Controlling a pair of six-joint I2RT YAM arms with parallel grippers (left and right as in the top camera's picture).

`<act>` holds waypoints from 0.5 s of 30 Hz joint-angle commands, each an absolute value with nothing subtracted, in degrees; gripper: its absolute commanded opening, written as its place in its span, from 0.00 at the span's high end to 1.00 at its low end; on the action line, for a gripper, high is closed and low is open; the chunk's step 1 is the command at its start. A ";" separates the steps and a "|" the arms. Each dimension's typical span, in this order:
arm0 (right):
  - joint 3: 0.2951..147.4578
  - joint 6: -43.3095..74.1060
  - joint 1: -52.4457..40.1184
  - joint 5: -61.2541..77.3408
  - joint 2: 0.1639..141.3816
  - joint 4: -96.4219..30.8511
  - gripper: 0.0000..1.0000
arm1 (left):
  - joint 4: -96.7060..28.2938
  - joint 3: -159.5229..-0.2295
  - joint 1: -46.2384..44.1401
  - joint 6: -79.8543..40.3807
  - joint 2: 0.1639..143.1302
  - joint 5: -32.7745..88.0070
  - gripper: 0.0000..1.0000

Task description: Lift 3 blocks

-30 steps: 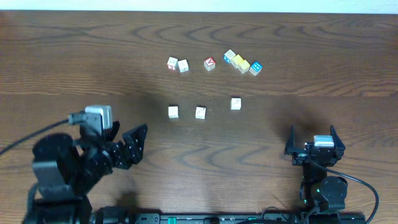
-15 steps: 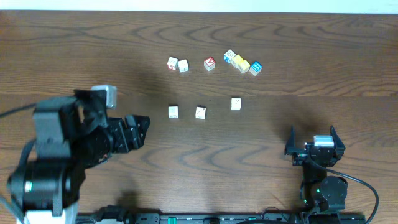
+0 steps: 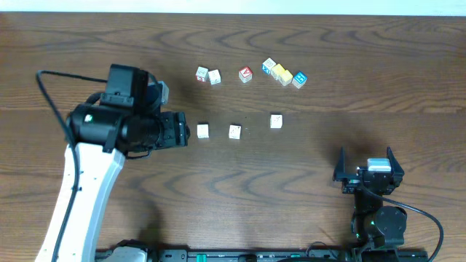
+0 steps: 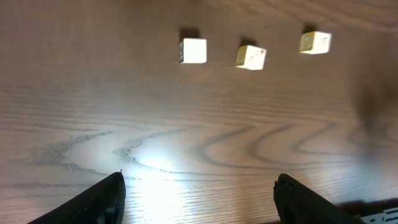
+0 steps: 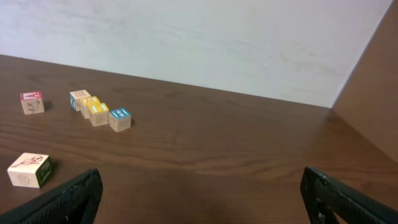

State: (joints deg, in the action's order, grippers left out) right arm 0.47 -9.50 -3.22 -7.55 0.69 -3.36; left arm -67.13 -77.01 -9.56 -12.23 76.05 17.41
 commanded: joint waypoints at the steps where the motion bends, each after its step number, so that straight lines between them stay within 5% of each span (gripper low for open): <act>1: 0.34 -9.89 -2.66 -8.10 0.49 -3.46 0.01 | -68.12 -78.13 -9.61 -12.80 79.11 13.76 0.23; 6: 0.34 -9.89 -2.66 -8.10 0.49 -3.46 0.01 | -70.48 -78.13 -4.49 -21.91 81.28 0.51 0.23; 15: 0.34 -9.87 -2.66 -8.10 0.49 -3.46 0.01 | -71.11 -78.13 8.58 -23.27 81.30 0.97 0.23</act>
State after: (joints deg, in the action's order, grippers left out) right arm 0.47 -9.50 -3.22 -7.53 0.69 -3.36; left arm -70.57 -77.01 6.46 -21.67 81.49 2.74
